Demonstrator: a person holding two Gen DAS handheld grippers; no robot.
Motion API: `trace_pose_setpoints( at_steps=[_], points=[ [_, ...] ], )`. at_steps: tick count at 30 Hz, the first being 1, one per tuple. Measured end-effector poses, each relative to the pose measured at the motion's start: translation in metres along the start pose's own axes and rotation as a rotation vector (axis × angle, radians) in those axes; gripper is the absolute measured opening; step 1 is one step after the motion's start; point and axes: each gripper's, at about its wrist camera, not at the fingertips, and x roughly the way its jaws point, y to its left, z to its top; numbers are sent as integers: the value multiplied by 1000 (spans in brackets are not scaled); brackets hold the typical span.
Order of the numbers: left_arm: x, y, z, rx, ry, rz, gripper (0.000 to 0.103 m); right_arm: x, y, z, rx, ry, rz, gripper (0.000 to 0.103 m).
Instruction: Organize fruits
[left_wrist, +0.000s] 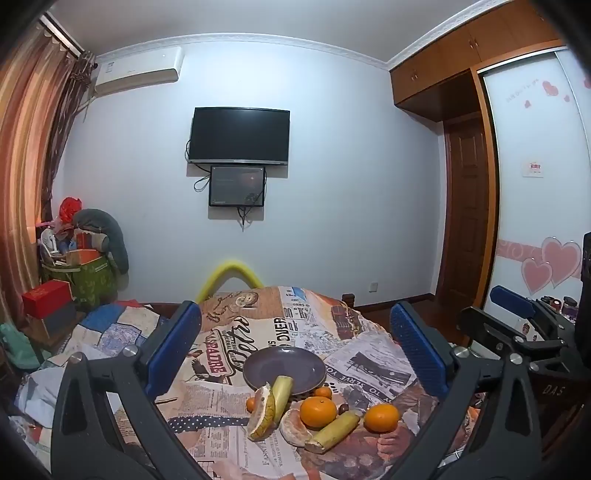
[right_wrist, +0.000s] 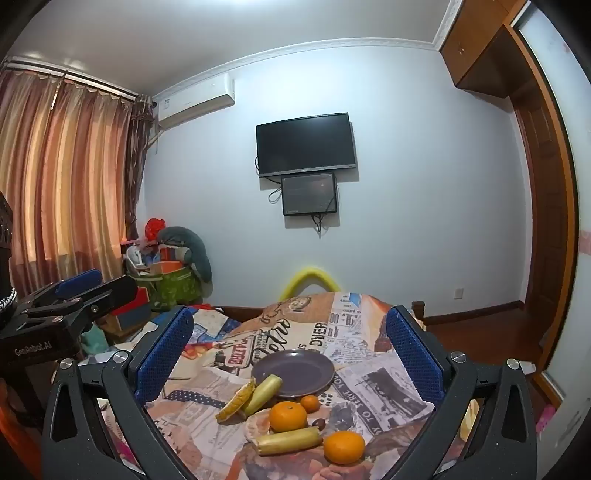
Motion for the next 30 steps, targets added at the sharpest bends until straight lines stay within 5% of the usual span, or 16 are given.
trace_pose_setpoints(
  at_steps=[30],
  points=[
    [7, 1, -5, 20, 27, 3, 103, 5, -3, -5, 16, 10, -9, 103]
  ],
)
